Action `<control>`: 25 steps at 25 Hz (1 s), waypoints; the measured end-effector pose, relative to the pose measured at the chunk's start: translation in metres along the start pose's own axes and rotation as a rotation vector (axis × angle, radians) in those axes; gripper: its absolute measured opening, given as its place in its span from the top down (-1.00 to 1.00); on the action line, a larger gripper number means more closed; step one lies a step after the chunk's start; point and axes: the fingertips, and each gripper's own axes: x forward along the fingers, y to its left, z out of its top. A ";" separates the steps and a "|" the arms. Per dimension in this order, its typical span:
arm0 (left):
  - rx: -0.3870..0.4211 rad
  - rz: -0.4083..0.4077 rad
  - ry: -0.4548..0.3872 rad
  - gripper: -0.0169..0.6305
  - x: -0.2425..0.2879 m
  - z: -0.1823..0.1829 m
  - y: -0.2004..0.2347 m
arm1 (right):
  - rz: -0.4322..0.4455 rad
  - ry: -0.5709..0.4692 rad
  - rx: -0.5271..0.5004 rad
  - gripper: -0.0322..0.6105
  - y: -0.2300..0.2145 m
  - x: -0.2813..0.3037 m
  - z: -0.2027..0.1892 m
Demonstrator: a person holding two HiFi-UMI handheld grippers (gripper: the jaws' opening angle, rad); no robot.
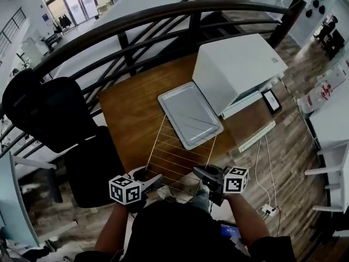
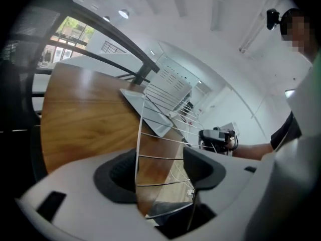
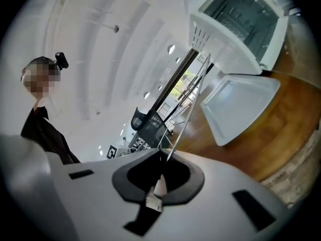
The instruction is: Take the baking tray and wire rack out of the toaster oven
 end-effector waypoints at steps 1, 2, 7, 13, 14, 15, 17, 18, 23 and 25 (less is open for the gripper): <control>-0.012 0.018 -0.019 0.07 -0.009 0.000 0.007 | 0.013 0.023 -0.009 0.90 0.002 0.012 0.000; -0.024 0.034 -0.034 0.07 -0.018 -0.001 0.014 | 0.025 0.045 -0.017 0.90 0.004 0.023 0.000; -0.087 0.098 -0.103 0.07 -0.058 -0.009 0.037 | 0.047 0.159 -0.038 0.88 0.014 0.073 -0.002; -0.149 0.155 -0.168 0.09 -0.078 -0.025 0.051 | -0.015 0.301 -0.035 0.73 0.001 0.114 -0.006; -0.162 0.164 -0.174 0.09 -0.079 -0.029 0.052 | -0.021 0.318 -0.029 0.72 -0.001 0.119 -0.008; -0.179 0.171 -0.181 0.09 -0.081 -0.033 0.054 | -0.024 0.333 -0.023 0.70 -0.002 0.124 -0.010; -0.217 0.183 -0.195 0.09 -0.082 -0.040 0.059 | -0.028 0.364 -0.014 0.70 -0.008 0.133 -0.016; -0.235 0.189 -0.201 0.09 -0.082 -0.043 0.062 | -0.030 0.381 -0.008 0.69 -0.012 0.136 -0.018; -0.295 0.238 -0.229 0.09 -0.084 -0.046 0.068 | -0.012 0.452 0.046 0.67 -0.026 0.152 -0.025; -0.296 0.264 -0.218 0.09 -0.084 -0.046 0.071 | -0.016 0.473 0.062 0.66 -0.030 0.157 -0.025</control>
